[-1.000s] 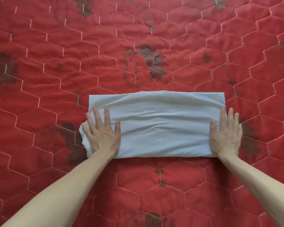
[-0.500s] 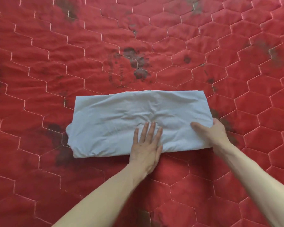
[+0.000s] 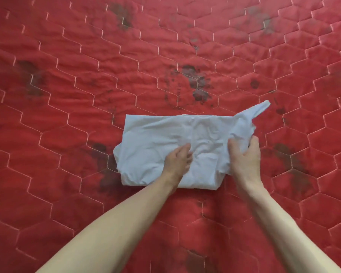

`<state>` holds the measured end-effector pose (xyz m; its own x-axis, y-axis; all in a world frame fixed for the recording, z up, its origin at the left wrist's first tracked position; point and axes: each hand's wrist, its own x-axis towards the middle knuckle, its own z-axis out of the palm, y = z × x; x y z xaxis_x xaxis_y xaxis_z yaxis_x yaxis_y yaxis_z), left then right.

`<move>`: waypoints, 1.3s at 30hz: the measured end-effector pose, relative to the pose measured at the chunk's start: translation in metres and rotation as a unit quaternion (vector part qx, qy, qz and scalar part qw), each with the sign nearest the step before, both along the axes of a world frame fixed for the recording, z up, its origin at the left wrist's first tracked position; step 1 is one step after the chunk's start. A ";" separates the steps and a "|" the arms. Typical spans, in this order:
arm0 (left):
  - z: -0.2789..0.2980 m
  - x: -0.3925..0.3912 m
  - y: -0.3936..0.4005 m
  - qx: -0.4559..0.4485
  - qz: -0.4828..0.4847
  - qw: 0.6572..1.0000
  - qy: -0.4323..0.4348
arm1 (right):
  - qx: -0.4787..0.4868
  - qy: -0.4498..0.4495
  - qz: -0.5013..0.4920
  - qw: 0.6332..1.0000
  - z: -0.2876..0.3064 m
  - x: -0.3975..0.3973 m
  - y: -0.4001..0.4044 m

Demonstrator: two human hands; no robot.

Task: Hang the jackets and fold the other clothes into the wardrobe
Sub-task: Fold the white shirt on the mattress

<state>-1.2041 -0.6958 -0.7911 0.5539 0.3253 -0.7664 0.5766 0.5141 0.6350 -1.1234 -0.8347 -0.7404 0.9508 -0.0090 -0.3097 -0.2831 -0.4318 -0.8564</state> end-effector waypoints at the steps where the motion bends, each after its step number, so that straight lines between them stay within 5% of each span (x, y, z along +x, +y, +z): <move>1: 0.000 -0.005 0.012 -0.033 0.032 0.999 0.015 | -0.022 -0.027 0.039 0.999 0.004 -0.010 0.015; 14: -0.018 -0.086 0.135 -0.261 0.197 0.945 -0.022 | -0.122 -0.145 0.220 0.957 -0.007 -0.088 0.142; 26: -0.018 -0.091 0.145 -0.264 0.174 0.949 0.005 | -0.114 -0.085 0.323 0.936 -0.026 -0.128 0.205; 32: -0.021 -0.098 0.160 -0.275 0.191 0.942 -0.009 | -0.134 0.018 0.385 0.913 -0.040 -0.138 0.203; 34: -0.016 -0.101 0.165 -0.206 0.144 0.968 0.005 | -0.099 0.003 0.365 0.926 -0.042 -0.134 0.191; 37: -0.014 -0.112 0.173 0.045 0.021 0.999 0.013 | -0.160 -0.191 0.317 0.915 -0.043 -0.120 0.164; 39: -0.014 -0.118 0.178 0.113 -0.005 0.993 0.015 | -0.202 -0.274 0.292 0.894 -0.051 -0.105 0.144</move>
<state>-1.3224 -0.5180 -0.8047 0.5353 0.4863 -0.6906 0.6014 0.3547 0.7159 -1.2281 -0.6910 -0.7913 0.8373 0.5332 0.1209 0.5068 -0.6739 -0.5376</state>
